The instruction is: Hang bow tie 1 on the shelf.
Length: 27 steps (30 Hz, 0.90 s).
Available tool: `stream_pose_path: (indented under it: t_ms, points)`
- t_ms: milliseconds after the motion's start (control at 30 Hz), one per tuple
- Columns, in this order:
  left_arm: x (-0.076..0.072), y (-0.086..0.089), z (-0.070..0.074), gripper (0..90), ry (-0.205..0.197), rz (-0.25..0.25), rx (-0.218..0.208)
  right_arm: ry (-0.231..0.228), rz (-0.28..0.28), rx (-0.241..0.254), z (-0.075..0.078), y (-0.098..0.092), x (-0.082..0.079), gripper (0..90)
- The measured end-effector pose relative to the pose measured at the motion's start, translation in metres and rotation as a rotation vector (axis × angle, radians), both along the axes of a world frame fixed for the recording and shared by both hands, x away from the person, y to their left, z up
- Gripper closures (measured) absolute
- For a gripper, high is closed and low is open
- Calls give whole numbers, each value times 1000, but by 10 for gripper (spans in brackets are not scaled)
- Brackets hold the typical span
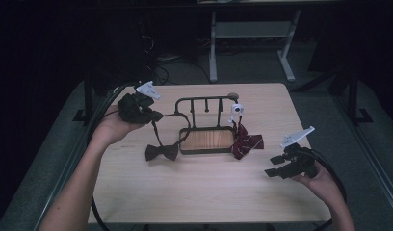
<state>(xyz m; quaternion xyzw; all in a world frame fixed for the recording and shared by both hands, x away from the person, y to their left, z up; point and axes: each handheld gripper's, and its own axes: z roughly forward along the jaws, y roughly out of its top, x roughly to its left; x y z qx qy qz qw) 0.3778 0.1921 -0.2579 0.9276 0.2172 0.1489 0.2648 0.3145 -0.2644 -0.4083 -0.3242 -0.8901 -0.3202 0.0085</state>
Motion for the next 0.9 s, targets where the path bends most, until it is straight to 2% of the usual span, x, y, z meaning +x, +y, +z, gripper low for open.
stream_pose_path:
  t_ms: [433, 900]
  points:
    - [12, -1, 6, 899, 2, 13, 12, -1, 5, -1, -1, 0, 0, 402]
    - [28, 4, 6, 898, 18, 65, 9, 4, -1, 3, -2, -2, 0, 402]
